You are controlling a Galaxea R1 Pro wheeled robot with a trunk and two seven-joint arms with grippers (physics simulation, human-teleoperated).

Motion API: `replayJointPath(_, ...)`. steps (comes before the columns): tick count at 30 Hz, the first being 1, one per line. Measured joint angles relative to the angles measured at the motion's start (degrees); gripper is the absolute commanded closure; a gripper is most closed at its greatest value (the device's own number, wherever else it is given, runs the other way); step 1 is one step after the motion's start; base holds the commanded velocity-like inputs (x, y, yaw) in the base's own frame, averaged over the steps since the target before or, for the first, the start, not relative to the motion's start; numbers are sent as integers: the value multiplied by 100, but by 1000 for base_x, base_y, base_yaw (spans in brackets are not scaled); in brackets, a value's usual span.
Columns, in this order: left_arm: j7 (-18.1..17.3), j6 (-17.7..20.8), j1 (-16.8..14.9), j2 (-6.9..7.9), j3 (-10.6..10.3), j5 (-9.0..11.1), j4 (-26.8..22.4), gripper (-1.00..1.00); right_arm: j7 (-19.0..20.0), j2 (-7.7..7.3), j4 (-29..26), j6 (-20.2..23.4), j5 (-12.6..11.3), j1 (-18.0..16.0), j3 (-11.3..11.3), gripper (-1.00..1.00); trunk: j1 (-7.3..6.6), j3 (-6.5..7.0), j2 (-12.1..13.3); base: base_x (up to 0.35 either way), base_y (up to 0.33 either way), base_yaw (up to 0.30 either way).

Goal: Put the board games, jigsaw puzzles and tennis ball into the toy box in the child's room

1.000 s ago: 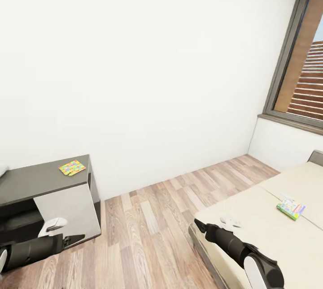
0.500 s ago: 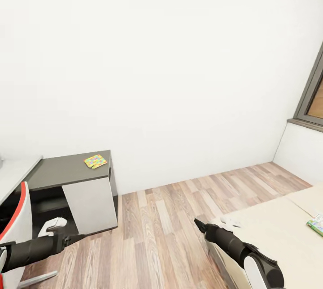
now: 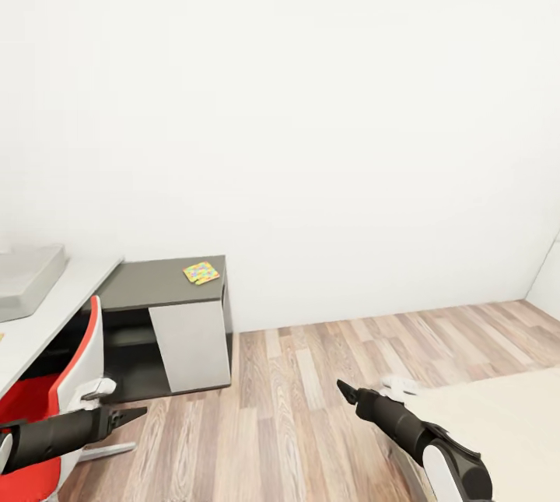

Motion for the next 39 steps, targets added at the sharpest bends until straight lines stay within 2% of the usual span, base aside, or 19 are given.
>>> replayJointPath(9,1,-11,-2,-1,-2,-1,1,-100,8,0,5,-21,-38,1,-24,-100,0,0,0,0,0,128)
replayJointPath(21,9,-18,-2,-2,-8,-1,2,-100,12,0,7,-51,-34,4,-41,-100,-2,0,-1,72,0,13)
replayJointPath(27,5,-22,-2,-1,-4,-1,2,-100,8,-15,54,-228,-20,6,-52,-100,-1,0,0,178,0,1)
replayJointPath(39,1,-22,-2,2,-2,-1,2,-100,33,-38,118,-341,-64,8,-56,-100,0,0,0,38,0,0)
